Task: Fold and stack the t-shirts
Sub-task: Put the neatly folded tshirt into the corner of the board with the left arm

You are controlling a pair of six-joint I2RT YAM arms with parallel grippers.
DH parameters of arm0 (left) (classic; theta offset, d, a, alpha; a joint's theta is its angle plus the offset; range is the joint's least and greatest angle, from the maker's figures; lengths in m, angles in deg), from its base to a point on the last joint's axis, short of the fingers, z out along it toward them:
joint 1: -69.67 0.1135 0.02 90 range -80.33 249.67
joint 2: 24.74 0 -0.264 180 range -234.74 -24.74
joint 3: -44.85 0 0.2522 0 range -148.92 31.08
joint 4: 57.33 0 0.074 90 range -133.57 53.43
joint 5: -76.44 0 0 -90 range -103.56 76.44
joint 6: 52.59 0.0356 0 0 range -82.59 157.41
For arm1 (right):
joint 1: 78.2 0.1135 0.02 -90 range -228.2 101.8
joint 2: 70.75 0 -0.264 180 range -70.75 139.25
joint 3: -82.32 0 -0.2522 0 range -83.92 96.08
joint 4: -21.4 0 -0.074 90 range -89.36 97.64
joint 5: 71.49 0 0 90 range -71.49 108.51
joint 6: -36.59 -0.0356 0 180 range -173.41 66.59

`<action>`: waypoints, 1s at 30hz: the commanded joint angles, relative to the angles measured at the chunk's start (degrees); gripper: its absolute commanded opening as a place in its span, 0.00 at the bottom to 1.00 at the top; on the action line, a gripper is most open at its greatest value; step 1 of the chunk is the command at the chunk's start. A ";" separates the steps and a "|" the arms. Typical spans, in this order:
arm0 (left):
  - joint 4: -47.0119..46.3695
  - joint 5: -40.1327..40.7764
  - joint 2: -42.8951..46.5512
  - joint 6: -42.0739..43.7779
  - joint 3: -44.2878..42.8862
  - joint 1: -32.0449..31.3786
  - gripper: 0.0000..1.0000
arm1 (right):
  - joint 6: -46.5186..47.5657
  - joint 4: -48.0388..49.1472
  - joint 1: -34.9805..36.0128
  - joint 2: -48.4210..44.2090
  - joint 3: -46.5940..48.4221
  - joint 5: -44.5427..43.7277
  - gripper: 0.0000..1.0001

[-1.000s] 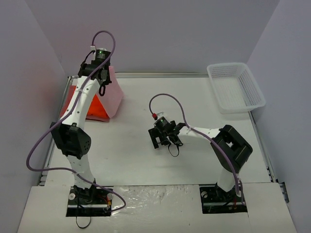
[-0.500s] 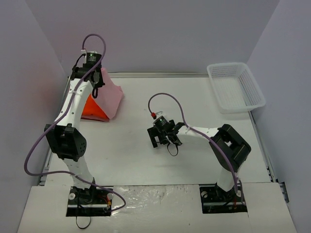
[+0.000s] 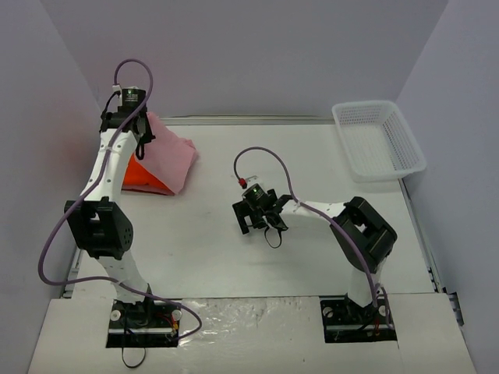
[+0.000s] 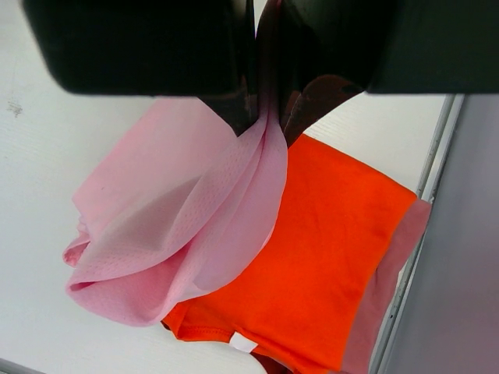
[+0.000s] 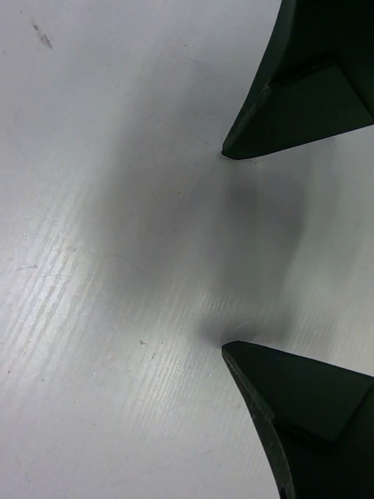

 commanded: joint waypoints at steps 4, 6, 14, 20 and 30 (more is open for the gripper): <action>-3.29 -0.40 3.40 -0.38 0.62 2.22 0.02 | 0.58 -6.64 0.50 6.21 -2.40 0.22 1.00; -3.81 -0.40 2.96 -0.46 0.98 4.41 0.02 | 0.58 -6.55 0.50 6.73 -2.32 0.66 1.00; -6.02 -0.23 0.68 -1.08 3.00 7.23 0.02 | 0.75 -6.46 0.68 8.49 -1.79 1.89 1.00; -7.51 2.14 -2.13 -0.03 3.36 9.33 0.57 | 1.01 -6.38 0.85 8.49 -1.79 2.50 1.00; -5.66 7.15 -1.18 0.42 -0.34 9.34 0.86 | 1.19 -5.32 0.85 7.53 -2.58 3.73 1.00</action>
